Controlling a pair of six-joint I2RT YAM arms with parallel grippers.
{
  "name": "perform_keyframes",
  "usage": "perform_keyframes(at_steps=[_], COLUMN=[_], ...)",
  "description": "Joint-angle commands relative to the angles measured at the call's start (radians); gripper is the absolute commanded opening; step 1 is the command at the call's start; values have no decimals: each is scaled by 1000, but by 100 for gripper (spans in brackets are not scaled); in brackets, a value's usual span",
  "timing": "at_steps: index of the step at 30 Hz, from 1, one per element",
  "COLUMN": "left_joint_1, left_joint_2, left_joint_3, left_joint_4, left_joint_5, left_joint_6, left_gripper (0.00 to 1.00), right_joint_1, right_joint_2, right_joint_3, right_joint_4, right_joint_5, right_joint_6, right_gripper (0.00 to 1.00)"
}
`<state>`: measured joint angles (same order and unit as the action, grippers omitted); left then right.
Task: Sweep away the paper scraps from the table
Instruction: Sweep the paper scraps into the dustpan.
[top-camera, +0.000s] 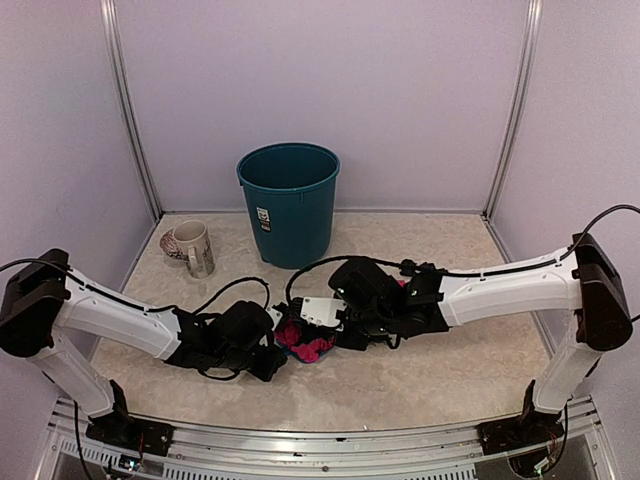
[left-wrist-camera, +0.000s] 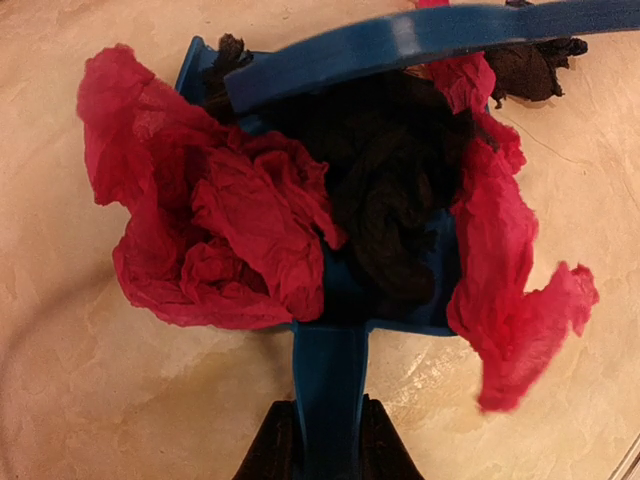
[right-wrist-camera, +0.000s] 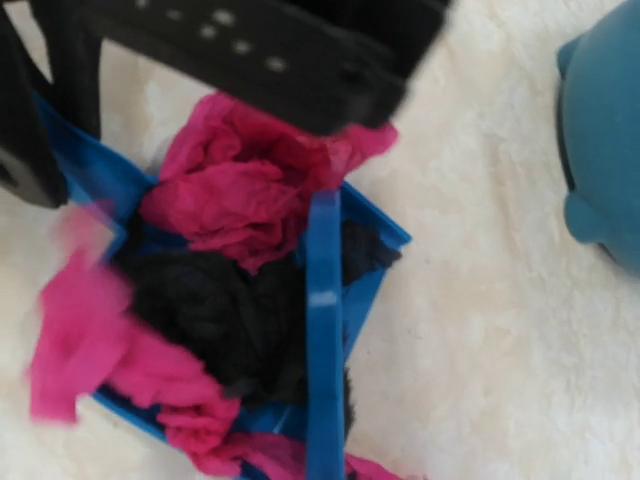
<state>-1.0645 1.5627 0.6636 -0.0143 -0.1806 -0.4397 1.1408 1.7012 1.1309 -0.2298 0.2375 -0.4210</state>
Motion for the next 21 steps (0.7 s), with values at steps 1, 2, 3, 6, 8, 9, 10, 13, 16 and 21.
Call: perform_keyframes(at_steps=[1, 2, 3, 6, 8, 9, 10, 13, 16, 21], left_joint_1=[15, 14, 13, 8, 6, 6, 5, 2, 0, -7], left_joint_2=[3, -2, -7, -24, -34, -38, -42, -55, -73, -116], left_joint_3=[-48, -54, -59, -72, -77, -79, -79, -79, -81, -81], left_joint_4=[-27, -21, -16, 2, 9, 12, 13, 8, 4, -2], left_joint_5=[-47, -51, -55, -63, -64, -63, -63, -73, -85, -117], left_joint_6=[-23, -22, -21, -17, -13, -12, -11, -8, -7, -1], left_gripper=[0, 0, 0, 0, 0, 0, 0, 0, 0, 0], right_joint_1=[16, 16, 16, 16, 16, 17, 16, 16, 16, 14], right_joint_2=[-68, -76, -84, -103, -109, -110, -112, -124, -145, -190], right_joint_3=[-8, -8, -8, -4, -1, 0, 3, 7, 3, -12], right_joint_4=[-20, -20, -20, -18, -18, -20, -20, -18, -2, 17], right_joint_5=[64, 78, 90, 114, 135, 145, 152, 180, 194, 268], right_joint_6=[57, 61, 62, 67, 67, 70, 73, 82, 89, 107], right_gripper=[0, 0, 0, 0, 0, 0, 0, 0, 0, 0])
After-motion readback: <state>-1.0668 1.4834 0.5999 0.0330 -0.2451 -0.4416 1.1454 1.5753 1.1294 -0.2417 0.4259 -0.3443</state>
